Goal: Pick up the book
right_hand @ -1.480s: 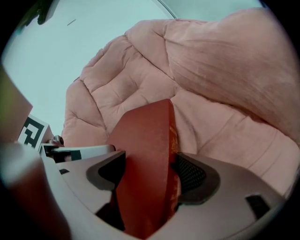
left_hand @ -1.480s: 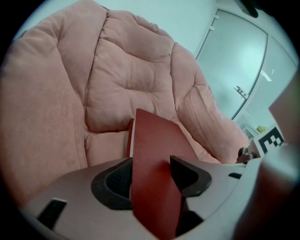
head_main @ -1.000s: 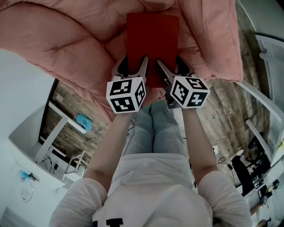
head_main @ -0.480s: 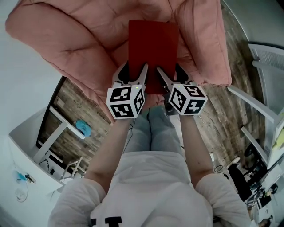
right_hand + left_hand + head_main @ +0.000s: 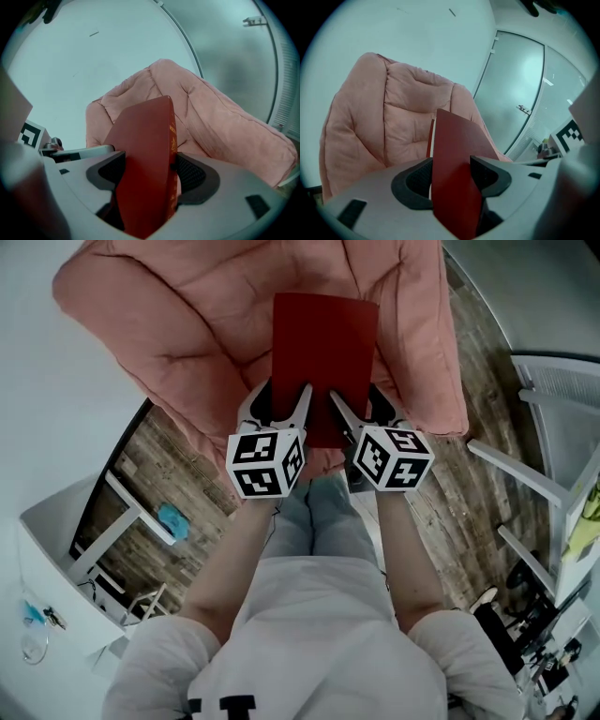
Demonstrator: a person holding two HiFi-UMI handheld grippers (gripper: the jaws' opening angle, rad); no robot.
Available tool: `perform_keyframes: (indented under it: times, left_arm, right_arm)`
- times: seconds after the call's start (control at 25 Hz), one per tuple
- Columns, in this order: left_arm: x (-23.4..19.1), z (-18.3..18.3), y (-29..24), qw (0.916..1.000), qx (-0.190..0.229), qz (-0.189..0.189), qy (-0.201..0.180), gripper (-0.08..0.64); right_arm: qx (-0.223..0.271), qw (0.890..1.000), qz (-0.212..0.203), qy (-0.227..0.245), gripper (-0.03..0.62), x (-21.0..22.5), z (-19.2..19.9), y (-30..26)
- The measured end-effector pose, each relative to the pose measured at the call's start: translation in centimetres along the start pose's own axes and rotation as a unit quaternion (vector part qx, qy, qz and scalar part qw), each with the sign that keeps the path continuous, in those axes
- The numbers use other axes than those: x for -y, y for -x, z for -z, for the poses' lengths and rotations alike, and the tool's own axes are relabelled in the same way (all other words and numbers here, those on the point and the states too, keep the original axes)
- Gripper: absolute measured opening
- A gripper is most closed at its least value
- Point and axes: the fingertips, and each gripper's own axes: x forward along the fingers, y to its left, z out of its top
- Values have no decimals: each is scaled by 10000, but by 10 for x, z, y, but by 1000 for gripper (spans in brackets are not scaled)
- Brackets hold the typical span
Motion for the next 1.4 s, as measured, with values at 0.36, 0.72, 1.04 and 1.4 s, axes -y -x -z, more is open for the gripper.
perform_keyframes:
  times: [0.36, 0.72, 1.04, 1.4]
  left_arm:
    - [12, -33, 27, 9997, 230, 36, -49, 238]
    - [28, -69, 50, 9985, 532, 48, -73, 238]
    - [35, -96, 67, 9967, 790, 89, -191, 236]
    - [46, -127, 92, 9929, 1146, 121, -288, 236]
  right_arm:
    - [124, 9998, -12, 123, 342, -23, -30, 24]
    - [335, 9989, -50, 327, 342, -41, -65, 48]
    - [526, 9977, -132, 417, 342, -57, -89, 62]
    - [781, 9947, -216, 630, 342, -78, -117, 84]
